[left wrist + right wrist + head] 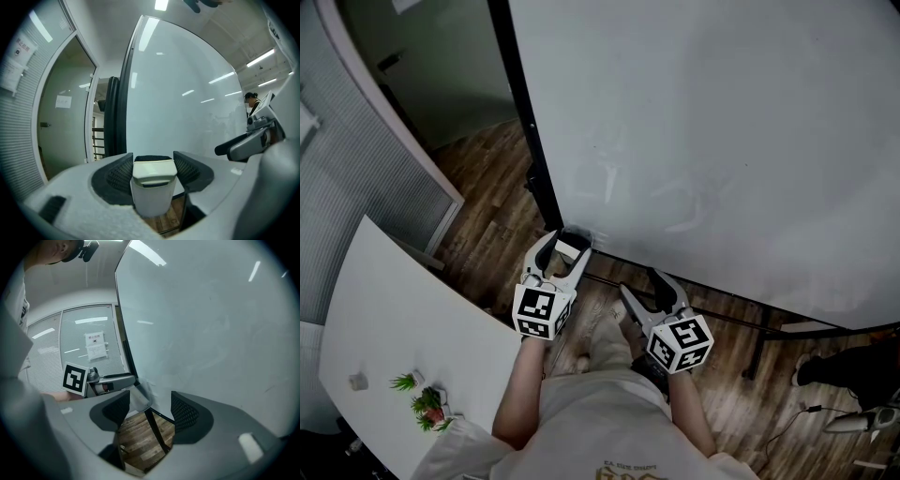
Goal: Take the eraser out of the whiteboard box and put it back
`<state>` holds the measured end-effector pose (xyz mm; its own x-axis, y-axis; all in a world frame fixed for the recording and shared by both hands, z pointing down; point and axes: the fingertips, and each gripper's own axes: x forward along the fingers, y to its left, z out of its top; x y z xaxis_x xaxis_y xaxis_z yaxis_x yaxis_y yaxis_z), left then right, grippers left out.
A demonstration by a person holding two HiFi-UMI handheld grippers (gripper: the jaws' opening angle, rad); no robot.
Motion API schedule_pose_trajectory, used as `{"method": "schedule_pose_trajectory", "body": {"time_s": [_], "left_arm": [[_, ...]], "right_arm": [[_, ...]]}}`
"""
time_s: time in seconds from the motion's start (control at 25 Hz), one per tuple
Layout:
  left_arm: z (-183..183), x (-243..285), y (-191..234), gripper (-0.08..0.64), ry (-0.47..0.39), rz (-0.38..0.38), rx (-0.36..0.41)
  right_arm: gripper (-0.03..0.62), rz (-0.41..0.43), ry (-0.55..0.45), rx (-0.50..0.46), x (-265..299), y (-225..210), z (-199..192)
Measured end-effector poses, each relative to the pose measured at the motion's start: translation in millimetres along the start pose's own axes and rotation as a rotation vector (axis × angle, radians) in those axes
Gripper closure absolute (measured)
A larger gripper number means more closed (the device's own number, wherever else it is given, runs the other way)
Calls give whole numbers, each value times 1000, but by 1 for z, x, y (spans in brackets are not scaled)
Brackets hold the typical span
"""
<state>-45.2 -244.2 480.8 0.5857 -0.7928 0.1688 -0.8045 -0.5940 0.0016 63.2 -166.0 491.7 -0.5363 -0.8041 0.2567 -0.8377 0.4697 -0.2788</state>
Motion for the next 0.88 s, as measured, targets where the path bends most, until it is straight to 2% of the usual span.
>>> {"method": "schedule_pose_trajectory", "body": {"time_s": [0.88], "left_arm": [[24, -26, -5, 295, -52, 12, 4]], "right_arm": [[316, 7, -37, -2, -15, 9, 10]]}}
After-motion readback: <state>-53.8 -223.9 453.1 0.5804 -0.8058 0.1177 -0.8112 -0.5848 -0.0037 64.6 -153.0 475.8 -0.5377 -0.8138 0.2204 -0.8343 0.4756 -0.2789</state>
